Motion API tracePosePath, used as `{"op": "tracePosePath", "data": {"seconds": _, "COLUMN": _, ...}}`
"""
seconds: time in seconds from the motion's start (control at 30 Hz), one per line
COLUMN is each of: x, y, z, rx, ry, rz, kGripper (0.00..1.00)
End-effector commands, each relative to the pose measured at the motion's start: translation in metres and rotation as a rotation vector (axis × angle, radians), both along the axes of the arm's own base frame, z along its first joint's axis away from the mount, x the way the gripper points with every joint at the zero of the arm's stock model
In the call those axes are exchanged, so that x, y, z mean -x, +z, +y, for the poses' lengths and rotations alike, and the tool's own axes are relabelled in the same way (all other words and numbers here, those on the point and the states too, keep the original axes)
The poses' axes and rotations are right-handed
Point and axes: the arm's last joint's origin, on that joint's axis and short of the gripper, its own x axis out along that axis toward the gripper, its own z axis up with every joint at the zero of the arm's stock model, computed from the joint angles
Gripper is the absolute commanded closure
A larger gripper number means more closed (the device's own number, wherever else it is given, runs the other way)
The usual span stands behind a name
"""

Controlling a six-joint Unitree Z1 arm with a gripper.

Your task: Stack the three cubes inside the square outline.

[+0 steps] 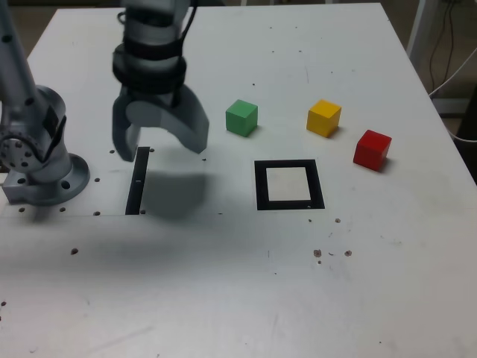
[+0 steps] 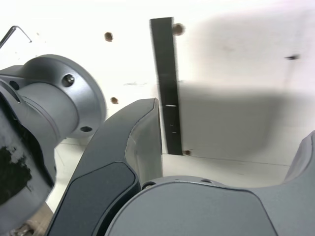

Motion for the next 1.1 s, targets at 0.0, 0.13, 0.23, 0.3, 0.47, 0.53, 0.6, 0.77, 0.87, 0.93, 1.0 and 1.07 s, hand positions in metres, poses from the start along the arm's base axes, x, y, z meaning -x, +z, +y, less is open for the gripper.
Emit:
{"op": "tracePosePath", "data": {"seconds": 0.0, "x": -0.008, "y": 0.004, "z": 0.000, "rx": -0.006, "ry": 0.002, "rz": 0.007, "kGripper": 0.01}}
{"op": "tracePosePath", "data": {"seconds": 0.13, "x": -0.024, "y": 0.012, "z": 0.000, "rx": -0.009, "ry": -0.001, "rz": -0.001, "kGripper": 0.01}}
{"op": "tracePosePath", "data": {"seconds": 0.23, "x": -0.039, "y": 0.018, "z": 0.000, "rx": -0.010, "ry": -0.005, "rz": -0.011, "kGripper": 0.01}}
{"op": "tracePosePath", "data": {"seconds": 0.3, "x": -0.048, "y": 0.022, "z": -0.001, "rx": -0.010, "ry": -0.008, "rz": -0.018, "kGripper": 0.01}}
{"op": "tracePosePath", "data": {"seconds": 0.47, "x": -0.068, "y": 0.028, "z": -0.001, "rx": -0.009, "ry": -0.013, "rz": -0.033, "kGripper": 0.01}}
{"op": "tracePosePath", "data": {"seconds": 0.53, "x": -0.076, "y": 0.030, "z": -0.001, "rx": -0.008, "ry": -0.017, "rz": -0.036, "kGripper": 0.01}}
{"op": "tracePosePath", "data": {"seconds": 0.6, "x": -0.085, "y": 0.032, "z": -0.002, "rx": -0.007, "ry": -0.023, "rz": -0.039, "kGripper": 0.01}}
{"op": "tracePosePath", "data": {"seconds": 0.77, "x": -0.110, "y": 0.037, "z": -0.003, "rx": -0.003, "ry": -0.038, "rz": -0.048, "kGripper": 0.01}}
{"op": "tracePosePath", "data": {"seconds": 0.87, "x": -0.127, "y": 0.041, "z": -0.004, "rx": -0.001, "ry": -0.051, "rz": -0.057, "kGripper": 0.01}}
{"op": "tracePosePath", "data": {"seconds": 0.93, "x": -0.138, "y": 0.043, "z": -0.005, "rx": 0.000, "ry": -0.062, "rz": -0.062, "kGripper": 0.01}}
{"op": "tracePosePath", "data": {"seconds": 1.0, "x": -0.148, "y": 0.044, "z": -0.006, "rx": -0.001, "ry": -0.074, "rz": -0.065, "kGripper": 0.01}}
{"op": "tracePosePath", "data": {"seconds": 1.07, "x": -0.159, "y": 0.045, "z": -0.008, "rx": -0.002, "ry": -0.087, "rz": -0.065, "kGripper": 0.01}}
